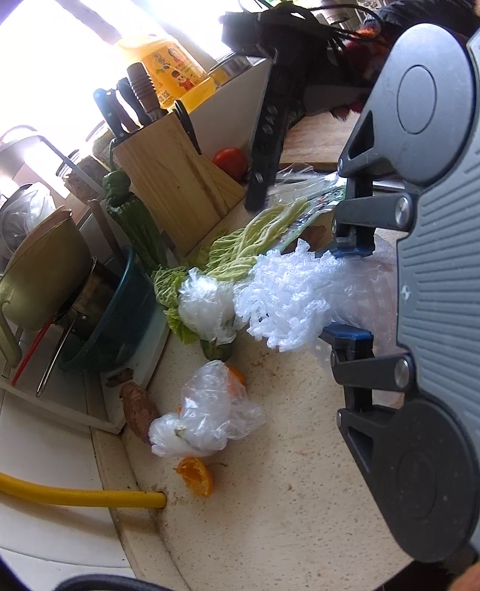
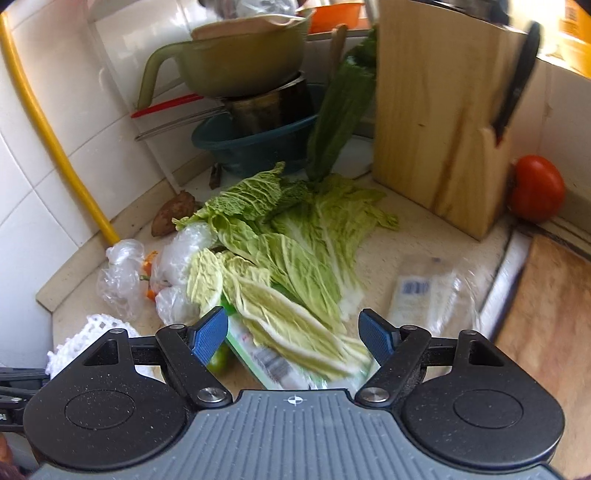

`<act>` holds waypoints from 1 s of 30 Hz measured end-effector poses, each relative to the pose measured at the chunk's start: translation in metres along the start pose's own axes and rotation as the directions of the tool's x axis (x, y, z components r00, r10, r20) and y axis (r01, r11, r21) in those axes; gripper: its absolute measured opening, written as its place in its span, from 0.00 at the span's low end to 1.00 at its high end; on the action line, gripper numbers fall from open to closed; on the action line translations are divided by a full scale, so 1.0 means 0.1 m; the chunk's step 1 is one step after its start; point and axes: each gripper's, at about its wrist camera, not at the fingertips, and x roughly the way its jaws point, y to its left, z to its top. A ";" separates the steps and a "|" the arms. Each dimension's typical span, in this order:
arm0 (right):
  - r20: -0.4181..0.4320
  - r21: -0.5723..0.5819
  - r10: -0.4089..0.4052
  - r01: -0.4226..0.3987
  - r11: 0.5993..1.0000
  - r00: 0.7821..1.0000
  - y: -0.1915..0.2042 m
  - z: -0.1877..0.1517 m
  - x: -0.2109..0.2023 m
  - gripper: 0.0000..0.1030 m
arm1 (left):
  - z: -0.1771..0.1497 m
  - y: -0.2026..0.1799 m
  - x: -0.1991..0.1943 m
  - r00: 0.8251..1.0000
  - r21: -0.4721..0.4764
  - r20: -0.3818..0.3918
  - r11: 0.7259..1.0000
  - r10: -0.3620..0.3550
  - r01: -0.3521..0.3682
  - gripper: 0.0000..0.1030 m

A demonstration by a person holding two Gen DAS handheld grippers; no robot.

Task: Collect trash
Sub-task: 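Close left gripper on the white foam net, then close right gripper on the clear plastic packet while left gripper holds the foam net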

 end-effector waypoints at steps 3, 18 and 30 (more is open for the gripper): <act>0.002 0.009 0.002 -0.002 1.000 1.000 -0.07 0.08 -0.03 0.80 | 0.03 0.03 0.05 1.000 -0.004 -0.006 1.000 -0.010 0.010 0.32; -0.032 0.083 -0.193 0.195 0.977 0.981 -0.58 0.07 0.09 0.80 | 0.12 -0.01 0.25 0.997 0.015 -0.056 0.998 -0.060 0.061 0.32; -0.144 0.098 -0.153 0.168 0.981 0.978 -0.67 0.10 0.31 0.50 | 0.12 0.02 0.25 0.996 -0.008 -0.058 0.997 -0.072 0.071 0.33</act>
